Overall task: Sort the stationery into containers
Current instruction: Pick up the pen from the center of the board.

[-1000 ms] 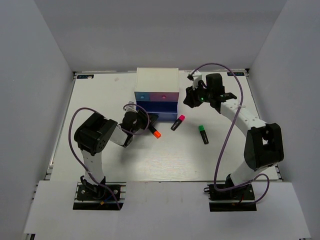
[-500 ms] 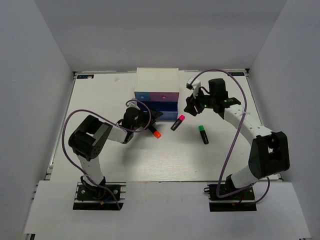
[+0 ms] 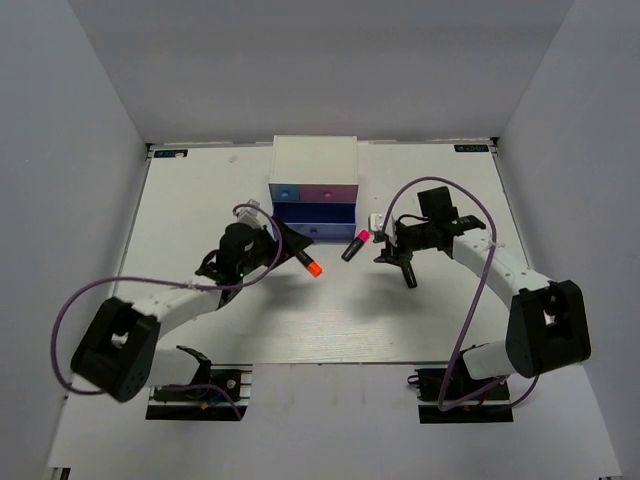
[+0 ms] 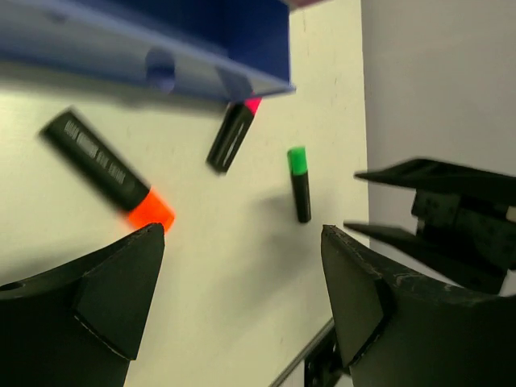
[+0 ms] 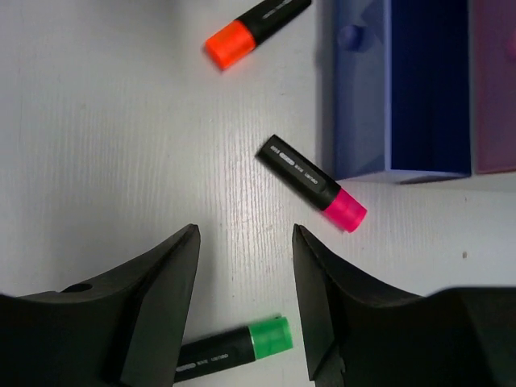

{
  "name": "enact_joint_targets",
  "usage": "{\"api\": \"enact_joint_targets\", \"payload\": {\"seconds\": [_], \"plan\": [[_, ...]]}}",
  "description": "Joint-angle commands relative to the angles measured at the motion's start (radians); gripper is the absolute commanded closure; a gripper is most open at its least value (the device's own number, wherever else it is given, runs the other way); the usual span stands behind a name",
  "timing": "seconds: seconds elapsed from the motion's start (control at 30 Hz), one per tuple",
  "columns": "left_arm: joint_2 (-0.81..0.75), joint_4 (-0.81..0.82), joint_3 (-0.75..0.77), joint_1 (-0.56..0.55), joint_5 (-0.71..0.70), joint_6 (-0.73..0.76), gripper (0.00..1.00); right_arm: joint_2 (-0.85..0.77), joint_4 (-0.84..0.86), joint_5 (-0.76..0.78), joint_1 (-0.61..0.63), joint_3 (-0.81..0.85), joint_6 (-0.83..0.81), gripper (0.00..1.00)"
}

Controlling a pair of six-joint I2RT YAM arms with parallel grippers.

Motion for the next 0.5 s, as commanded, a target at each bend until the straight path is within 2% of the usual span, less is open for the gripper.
{"api": "enact_joint_targets", "payload": {"seconds": [0.0, 0.03, 0.07, 0.13, 0.2, 0.3, 0.47], "plan": [[-0.164, -0.224, -0.087, 0.017, 0.015, 0.039, 0.11, -0.005, -0.089, -0.035, 0.011, -0.017, -0.333, 0.44], [-0.212, -0.261, -0.118, 0.017, -0.042, 0.022, 0.05, 0.009, -0.11, -0.026, 0.018, -0.02, -0.44, 0.45], [-0.305, -0.3, -0.133, 0.017, -0.069, 0.007, 0.0, 0.015, -0.113, -0.008, 0.022, -0.019, -0.471, 0.45], [-0.393, -0.418, -0.173, 0.017, -0.144, -0.082, 0.0, 0.041, -0.11, 0.023, 0.047, -0.019, -0.536, 0.45], [-0.518, -0.523, -0.196, 0.017, -0.211, -0.157, 0.0, 0.067, -0.081, 0.049, 0.074, -0.019, -0.586, 0.35], [-0.667, -0.574, -0.244, 0.017, -0.262, -0.166, 0.0, 0.107, -0.069, 0.077, 0.11, 0.006, -0.622, 0.33], [-0.769, -0.703, -0.244, 0.017, -0.294, -0.122, 0.0, 0.198, -0.098, 0.136, 0.171, 0.088, -0.695, 0.34]]}}
